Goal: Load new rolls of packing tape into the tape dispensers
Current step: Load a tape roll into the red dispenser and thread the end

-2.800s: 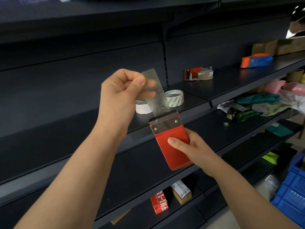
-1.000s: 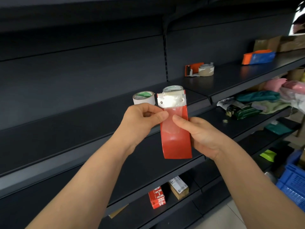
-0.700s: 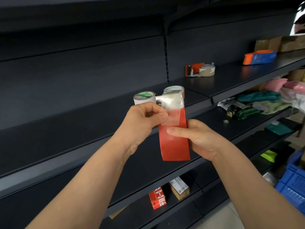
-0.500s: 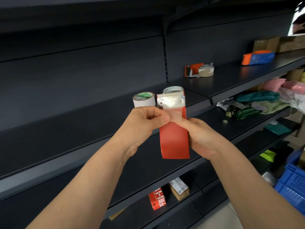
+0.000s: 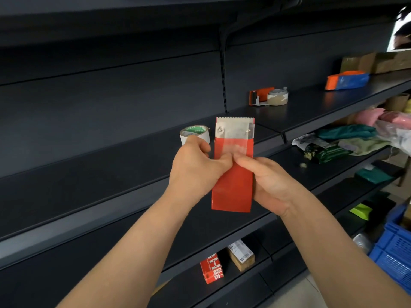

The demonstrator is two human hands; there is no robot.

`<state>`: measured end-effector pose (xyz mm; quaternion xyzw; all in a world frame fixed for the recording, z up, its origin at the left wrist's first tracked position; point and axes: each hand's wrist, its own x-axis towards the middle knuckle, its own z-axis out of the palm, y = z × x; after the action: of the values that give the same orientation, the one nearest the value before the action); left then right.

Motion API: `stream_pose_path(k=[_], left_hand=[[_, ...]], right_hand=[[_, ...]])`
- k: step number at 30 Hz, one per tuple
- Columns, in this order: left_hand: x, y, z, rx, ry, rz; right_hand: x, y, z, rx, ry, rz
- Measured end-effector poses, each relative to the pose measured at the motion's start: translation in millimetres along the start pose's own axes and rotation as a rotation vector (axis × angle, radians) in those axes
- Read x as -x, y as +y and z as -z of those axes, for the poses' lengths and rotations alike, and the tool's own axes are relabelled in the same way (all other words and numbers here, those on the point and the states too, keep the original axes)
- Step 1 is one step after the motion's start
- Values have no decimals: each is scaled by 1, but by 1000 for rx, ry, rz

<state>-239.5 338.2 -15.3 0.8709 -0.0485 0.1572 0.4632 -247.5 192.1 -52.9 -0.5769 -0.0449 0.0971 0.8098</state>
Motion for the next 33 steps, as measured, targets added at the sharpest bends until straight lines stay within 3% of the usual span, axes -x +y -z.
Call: stream_pose_path(k=[8, 11, 14, 21, 26, 33], left_hand=[[-3, -6, 1, 407, -267, 274], [-1, -9, -1, 514, -374, 310], [-3, -2, -8, 493, -337, 291], [-14, 46, -52, 479, -310, 186], [-33, 70, -94, 439, -305, 89], [-92, 95, -159, 456, -296, 19]], right_hand=[[5, 4, 19, -145, -201, -8], [5, 3, 28, -204, -158, 2], [3, -7, 45, -166, -32, 20], [16, -27, 87, 286, 219, 34], [12, -44, 123, 666, 430, 140], [-27, -95, 186, 1278, 606, 74]])
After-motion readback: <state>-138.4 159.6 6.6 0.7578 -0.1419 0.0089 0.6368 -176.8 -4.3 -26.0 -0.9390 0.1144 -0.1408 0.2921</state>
